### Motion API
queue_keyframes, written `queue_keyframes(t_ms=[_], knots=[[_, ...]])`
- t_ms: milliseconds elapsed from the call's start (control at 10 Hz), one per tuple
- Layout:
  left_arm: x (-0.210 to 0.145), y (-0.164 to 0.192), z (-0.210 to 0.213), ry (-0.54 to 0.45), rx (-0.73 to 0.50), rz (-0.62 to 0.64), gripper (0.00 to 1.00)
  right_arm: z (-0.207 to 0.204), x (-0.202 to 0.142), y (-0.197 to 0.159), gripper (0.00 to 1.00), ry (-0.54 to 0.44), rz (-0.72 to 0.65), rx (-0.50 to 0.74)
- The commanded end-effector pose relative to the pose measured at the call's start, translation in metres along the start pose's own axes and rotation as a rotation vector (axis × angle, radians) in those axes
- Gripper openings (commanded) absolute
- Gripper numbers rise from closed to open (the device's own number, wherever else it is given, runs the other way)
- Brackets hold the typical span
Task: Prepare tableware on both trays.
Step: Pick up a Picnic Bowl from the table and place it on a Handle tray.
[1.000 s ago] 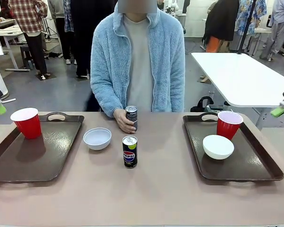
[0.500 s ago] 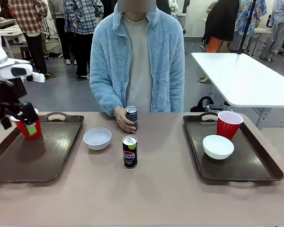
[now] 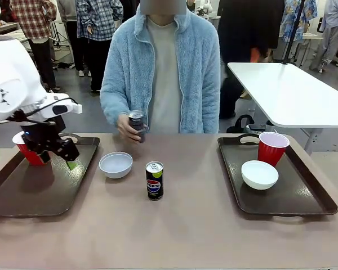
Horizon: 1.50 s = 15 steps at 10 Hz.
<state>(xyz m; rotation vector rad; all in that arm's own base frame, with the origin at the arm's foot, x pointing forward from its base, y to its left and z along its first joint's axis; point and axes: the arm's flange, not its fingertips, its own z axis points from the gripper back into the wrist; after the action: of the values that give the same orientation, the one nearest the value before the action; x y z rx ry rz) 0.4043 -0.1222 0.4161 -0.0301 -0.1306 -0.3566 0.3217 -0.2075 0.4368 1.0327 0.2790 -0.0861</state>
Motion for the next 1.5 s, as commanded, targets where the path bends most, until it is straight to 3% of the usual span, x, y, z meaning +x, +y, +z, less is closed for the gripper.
queue_keyframes(t_ms=[0, 100, 200, 300, 700, 1400], knots=[[0.015, -0.006, -0.010, -0.008, -0.020, -0.030, 1.00, 0.002, -0.004, 0.001, 1.00, -0.005, 0.002, 0.007], [-0.012, -0.008, 0.012, 0.077, -0.066, -0.059, 1.00, 0.002, -0.004, 0.001, 1.00, -0.005, 0.002, 0.007], [-0.083, -0.024, 0.063, 0.068, -0.064, -0.175, 1.00, 0.002, -0.004, 0.001, 1.00, -0.005, 0.002, 0.007], [-0.123, -0.026, 0.089, 0.060, -0.088, -0.218, 1.00, 0.002, -0.004, 0.001, 1.00, -0.005, 0.002, 0.007], [-0.135, -0.020, 0.088, 0.125, -0.180, -0.213, 1.00, 0.002, -0.004, 0.001, 1.00, -0.005, 0.002, 0.007], [-0.140, -0.021, 0.102, 0.125, -0.164, -0.204, 1.00, 0.002, -0.004, 0.001, 1.00, -0.005, 0.002, 0.007]])
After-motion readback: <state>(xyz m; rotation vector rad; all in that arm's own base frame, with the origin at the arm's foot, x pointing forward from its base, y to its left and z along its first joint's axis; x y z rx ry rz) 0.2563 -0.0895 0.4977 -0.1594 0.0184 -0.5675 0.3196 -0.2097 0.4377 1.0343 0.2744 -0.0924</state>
